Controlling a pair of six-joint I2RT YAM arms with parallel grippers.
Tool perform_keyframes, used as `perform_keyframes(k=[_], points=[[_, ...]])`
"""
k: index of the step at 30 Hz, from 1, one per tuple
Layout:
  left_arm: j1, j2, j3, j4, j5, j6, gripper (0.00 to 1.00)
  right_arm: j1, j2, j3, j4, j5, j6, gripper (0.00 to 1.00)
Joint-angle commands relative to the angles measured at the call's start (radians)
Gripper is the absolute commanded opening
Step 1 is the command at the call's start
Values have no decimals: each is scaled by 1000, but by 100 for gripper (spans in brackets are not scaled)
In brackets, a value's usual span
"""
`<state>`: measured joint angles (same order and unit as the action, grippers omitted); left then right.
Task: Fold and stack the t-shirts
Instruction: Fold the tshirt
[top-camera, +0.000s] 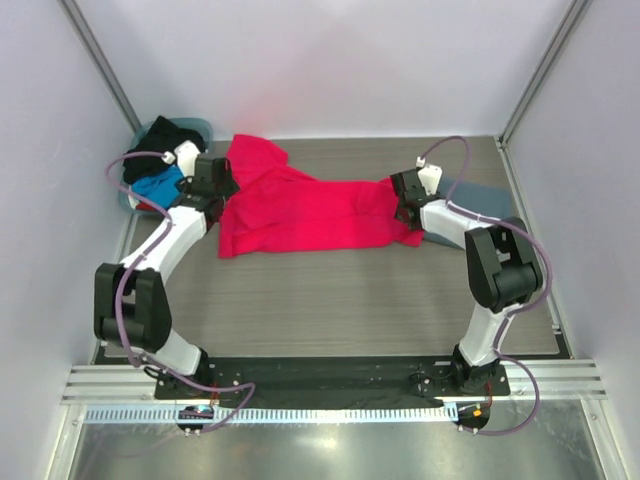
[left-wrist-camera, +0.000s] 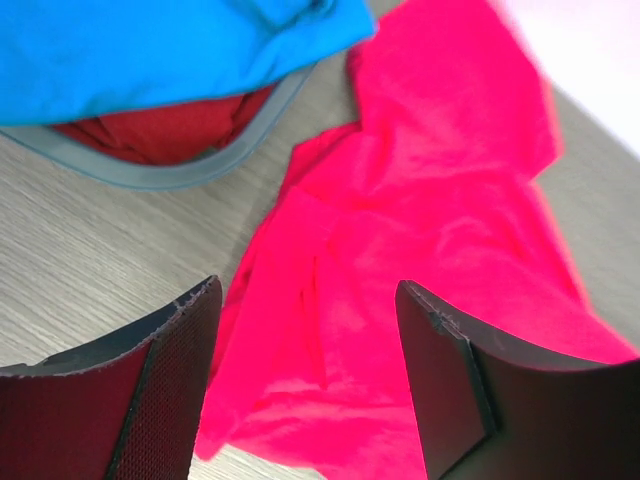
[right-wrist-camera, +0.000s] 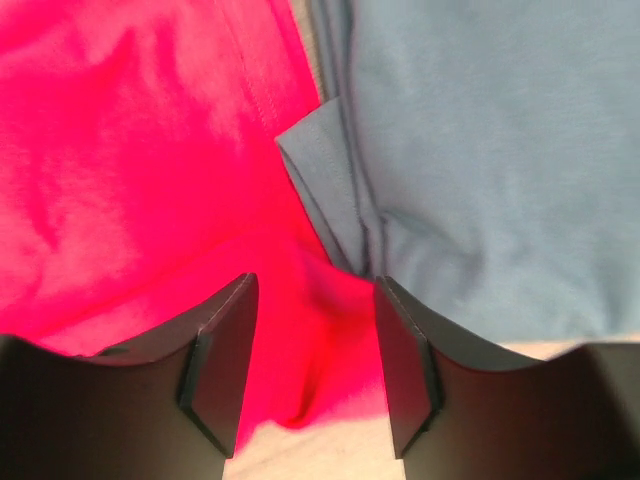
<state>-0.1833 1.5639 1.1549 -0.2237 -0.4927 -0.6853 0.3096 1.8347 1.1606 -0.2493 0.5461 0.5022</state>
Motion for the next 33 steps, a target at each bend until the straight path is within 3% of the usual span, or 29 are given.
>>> perform_keyframes(k=[1, 5, 11, 19, 27, 33], points=[[-17, -152, -7, 17, -10, -31, 72, -9, -146, -22, 45, 28, 15, 57], [-70, -263, -73, 3, -11, -55, 80, -44, -204, -67, 87, -32, 30, 59], [-136, -369, -280, 87, 242, -137, 89, -133, -172, -90, 173, -181, 78, 53], [-235, -514, -449, 219, 309, -46, 91, -167, -54, -47, 274, -262, 84, 21], [-249, -579, -491, 268, 310, -43, 92, -191, 8, -68, 286, -233, 113, 20], [-249, -562, -478, 254, 325, -37, 91, -234, 72, -67, 256, -308, 142, 20]])
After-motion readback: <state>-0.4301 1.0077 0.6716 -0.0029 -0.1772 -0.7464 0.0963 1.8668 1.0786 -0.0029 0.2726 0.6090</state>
